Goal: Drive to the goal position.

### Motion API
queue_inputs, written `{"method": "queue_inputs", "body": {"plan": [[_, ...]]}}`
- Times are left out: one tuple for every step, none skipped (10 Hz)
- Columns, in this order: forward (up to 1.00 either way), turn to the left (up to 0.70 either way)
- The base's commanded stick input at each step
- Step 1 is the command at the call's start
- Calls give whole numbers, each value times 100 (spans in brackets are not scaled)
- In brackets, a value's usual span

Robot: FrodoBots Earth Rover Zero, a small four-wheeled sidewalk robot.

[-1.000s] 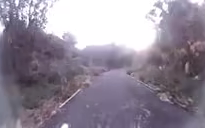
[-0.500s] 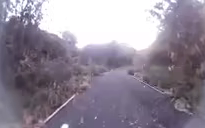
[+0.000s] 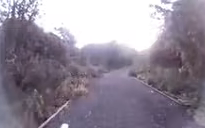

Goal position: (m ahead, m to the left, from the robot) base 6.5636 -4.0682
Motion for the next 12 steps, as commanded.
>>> {"method": "queue_inputs", "body": {"plan": [[85,0],[85,0],[85,0],[85,0],[85,0],[85,0],[85,-25],[85,-26],[85,-5],[85,0],[85,0],[85,0]]}}
